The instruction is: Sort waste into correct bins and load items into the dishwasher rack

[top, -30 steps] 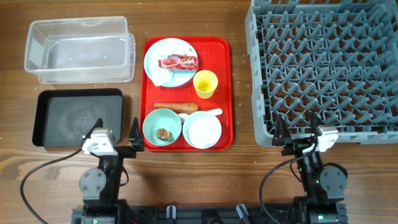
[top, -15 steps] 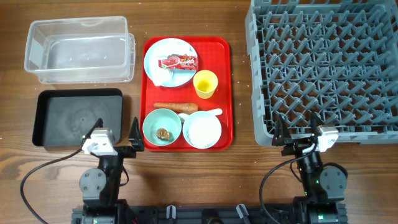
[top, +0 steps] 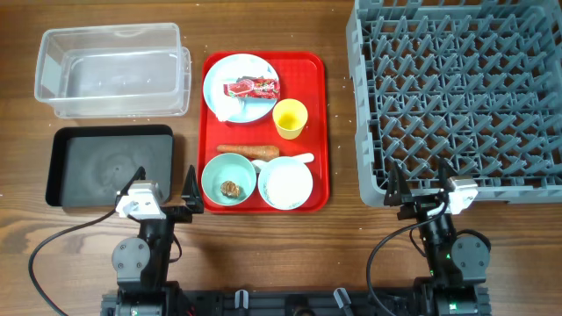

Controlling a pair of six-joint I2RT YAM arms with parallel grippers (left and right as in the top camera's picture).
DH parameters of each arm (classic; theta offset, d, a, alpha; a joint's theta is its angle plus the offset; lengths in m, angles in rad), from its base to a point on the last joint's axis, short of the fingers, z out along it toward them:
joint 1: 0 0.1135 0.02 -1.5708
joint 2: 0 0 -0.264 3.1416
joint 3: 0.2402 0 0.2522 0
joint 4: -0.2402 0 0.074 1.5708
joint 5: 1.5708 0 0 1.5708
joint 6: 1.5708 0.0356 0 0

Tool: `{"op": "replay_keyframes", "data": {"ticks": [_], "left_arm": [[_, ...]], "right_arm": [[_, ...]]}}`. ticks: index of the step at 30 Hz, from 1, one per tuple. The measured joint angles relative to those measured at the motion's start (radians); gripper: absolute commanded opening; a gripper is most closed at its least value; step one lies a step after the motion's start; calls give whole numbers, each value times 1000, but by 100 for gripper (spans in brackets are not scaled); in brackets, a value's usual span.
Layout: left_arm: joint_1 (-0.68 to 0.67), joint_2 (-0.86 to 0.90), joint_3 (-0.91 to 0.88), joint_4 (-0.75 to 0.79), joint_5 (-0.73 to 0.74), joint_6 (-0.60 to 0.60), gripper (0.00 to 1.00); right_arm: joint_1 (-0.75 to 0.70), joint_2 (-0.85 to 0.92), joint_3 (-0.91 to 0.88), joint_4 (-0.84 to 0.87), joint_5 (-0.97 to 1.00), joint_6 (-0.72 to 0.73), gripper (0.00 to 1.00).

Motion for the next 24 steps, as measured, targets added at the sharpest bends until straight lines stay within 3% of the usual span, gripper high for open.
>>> {"op": "replay_keyframes", "data": {"ticks": [24], "left_arm": [[0, 0, 3, 3, 1, 0, 100]], "right_arm": [[0, 0, 0, 151, -42, 0, 100]]}}
